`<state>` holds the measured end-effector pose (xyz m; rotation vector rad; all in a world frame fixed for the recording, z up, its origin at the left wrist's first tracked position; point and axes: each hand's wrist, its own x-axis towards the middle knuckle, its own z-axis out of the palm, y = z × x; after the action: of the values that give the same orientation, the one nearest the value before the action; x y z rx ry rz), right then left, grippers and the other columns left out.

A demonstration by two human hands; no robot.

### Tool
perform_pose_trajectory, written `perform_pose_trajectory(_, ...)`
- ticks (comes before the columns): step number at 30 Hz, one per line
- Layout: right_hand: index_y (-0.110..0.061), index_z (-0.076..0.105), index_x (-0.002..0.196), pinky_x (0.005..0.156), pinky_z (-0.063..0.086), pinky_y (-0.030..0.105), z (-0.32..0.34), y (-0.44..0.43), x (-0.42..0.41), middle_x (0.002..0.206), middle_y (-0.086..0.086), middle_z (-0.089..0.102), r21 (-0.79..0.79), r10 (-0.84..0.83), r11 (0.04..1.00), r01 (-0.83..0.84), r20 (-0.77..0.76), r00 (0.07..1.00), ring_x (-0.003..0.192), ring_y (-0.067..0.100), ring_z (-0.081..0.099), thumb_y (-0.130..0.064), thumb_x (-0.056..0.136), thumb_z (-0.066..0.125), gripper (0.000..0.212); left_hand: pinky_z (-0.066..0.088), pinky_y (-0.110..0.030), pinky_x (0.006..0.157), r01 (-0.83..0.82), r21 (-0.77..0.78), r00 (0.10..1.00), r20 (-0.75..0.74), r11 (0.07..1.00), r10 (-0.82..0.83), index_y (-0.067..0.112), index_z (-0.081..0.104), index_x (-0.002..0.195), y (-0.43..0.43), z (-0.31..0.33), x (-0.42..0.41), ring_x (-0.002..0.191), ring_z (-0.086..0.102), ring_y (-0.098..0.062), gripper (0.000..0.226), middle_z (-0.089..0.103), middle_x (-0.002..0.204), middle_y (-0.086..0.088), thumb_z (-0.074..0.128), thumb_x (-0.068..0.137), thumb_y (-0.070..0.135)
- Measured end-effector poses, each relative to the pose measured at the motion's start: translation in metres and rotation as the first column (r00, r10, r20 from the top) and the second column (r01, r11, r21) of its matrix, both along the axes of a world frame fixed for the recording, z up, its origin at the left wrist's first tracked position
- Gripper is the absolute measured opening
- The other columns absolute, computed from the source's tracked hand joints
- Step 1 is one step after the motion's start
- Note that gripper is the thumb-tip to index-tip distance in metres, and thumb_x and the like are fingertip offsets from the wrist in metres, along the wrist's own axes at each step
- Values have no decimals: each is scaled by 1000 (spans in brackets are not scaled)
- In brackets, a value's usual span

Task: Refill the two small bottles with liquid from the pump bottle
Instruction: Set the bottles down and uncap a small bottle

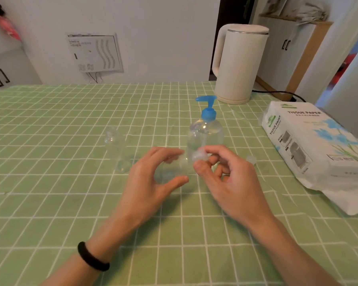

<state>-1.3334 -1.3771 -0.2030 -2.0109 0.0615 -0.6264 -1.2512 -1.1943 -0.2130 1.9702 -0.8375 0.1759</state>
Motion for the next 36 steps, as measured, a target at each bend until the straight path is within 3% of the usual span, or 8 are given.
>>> perform_pose_trajectory(5,-25,73,88,56,47,21,-1,2,-1,74,-4,67,47,44,998,-43,-19,999,61,13,56,-37,89,75,12,48,-11,93,23,42,1000,-15,999,-22,29,75,126,14,0,-10,105,68,-6,55,71,111,15,93,74,30)
perform_pose_trajectory(10,-28,72,96,62,45,14,0,-1,-2,84,-3,68,58,181,982,-177,-65,981,75,8,63,-26,94,72,3,55,-14,86,58,-9,992,-115,998,-58,32,77,115,25,-2,-3,99,74,-4,51,78,103,21,92,69,47)
perform_pose_trajectory(14,-35,69,114,78,51,13,3,-6,-2,110,-7,70,22,256,967,-255,-46,966,108,14,67,-21,98,69,21,56,-14,88,65,-40,985,-159,997,-71,40,76,116,28,-3,-1,101,74,-3,47,78,106,23,84,71,54)
perform_pose_trajectory(17,-45,60,127,73,55,18,1,-9,-2,115,-12,68,53,206,978,-202,-100,973,106,10,68,-28,96,73,38,55,-12,89,77,-46,984,-156,996,-83,40,76,116,27,-4,-2,102,74,-1,46,78,108,25,84,72,53)
perform_pose_trajectory(20,-44,57,130,77,58,25,1,-13,-3,117,-16,65,-25,181,982,-187,-144,973,108,9,65,-4,93,71,57,55,-14,92,83,-67,981,-168,994,-93,41,74,117,27,-4,0,104,74,0,46,78,110,25,86,73,50)
perform_pose_trajectory(25,-42,62,128,74,59,30,5,-14,-6,110,-19,65,30,177,984,-174,-159,971,97,8,69,-35,90,75,41,55,-13,92,82,-45,983,-162,996,-88,42,74,116,27,-6,0,104,74,1,48,78,110,26,84,71,54)
perform_pose_trajectory(29,-45,61,130,72,59,27,4,-13,-6,113,-18,66,-39,160,985,-168,-156,975,98,8,67,-13,93,73,50,55,-13,92,77,-24,984,-159,997,-80,42,74,116,28,-8,1,104,73,3,49,77,110,28,89,71,54)
perform_pose_trajectory(36,-40,74,109,64,53,16,8,-9,-7,96,-20,71,-104,109,987,-124,-135,985,86,8,68,-42,90,71,19,54,-11,93,94,-7,984,-152,996,-94,45,75,117,29,-16,4,106,72,5,49,76,112,29,83,71,59)
